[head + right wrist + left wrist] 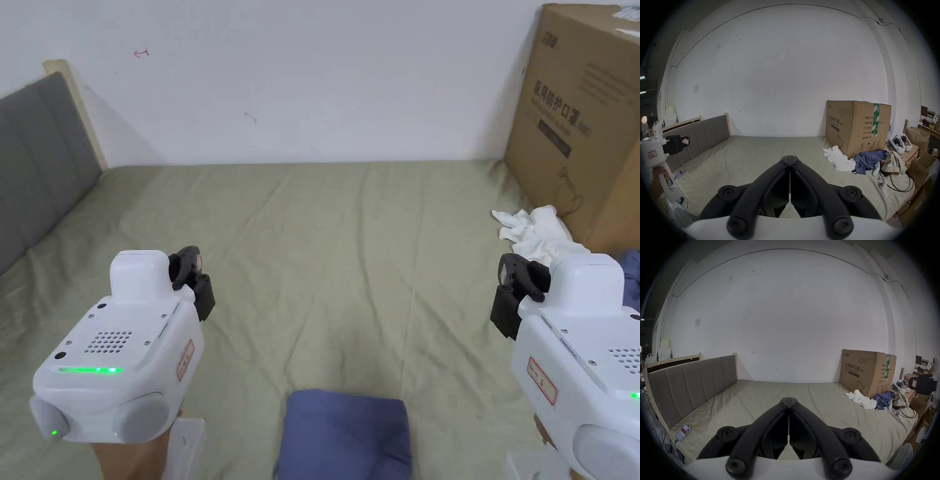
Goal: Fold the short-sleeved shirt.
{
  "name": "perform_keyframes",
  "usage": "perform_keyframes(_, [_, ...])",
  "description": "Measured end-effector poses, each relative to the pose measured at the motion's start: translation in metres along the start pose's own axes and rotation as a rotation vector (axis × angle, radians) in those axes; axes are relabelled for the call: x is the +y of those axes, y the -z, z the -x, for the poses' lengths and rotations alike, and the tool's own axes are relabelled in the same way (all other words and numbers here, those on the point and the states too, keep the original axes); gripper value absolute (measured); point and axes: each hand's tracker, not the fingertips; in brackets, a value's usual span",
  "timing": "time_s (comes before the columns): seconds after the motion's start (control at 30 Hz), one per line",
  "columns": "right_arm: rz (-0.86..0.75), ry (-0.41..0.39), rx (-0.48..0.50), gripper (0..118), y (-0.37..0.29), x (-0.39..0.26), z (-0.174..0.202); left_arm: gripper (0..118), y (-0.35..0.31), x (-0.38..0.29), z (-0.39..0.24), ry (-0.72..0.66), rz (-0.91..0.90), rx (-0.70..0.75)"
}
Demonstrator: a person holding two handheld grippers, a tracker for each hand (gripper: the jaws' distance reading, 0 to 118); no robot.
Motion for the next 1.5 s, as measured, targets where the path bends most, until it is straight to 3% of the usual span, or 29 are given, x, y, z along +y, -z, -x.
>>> perform_keyframes(0.4, [0.094, 0.034, 0.066, 3, 0.034, -0.042, 0.039, 3, -0.002, -0.013, 0.022, -0.044, 0.03, 0.02])
perform_keyframes(0.77, [0.344, 0.024, 0.143, 3, 0.084, -0.176, 0.083, 3, 0.001, -0.03, 0.051, -0.077, 0.08, 0.034])
perform_keyframes(0.93, [0.422, -0.011, 0.13, 3, 0.088, -0.222, 0.092, 3, 0.003, -0.046, 0.058, -0.09, 0.134, 0.036])
perform_keyframes(1.2, [0.579, -0.011, 0.06, 3, 0.09, -0.285, 0.086, 3, 0.012, -0.086, 0.053, -0.115, 0.265, -0.001])
perform_keyframes(1.37, [0.519, -0.03, 0.072, 2, 0.086, -0.299, 0.085, 4, 0.026, -0.112, 0.038, -0.184, 0.417, -0.072])
perform_keyframes(1.47, [0.527, -0.031, 0.08, 2, 0.086, -0.297, 0.083, 6, 0.042, -0.134, 0.03, -0.274, 0.56, -0.163])
perform_keyframes(1.5, [0.528, -0.022, 0.082, 3, 0.086, -0.298, 0.082, 15, 0.049, -0.142, 0.027, -0.308, 0.625, -0.195])
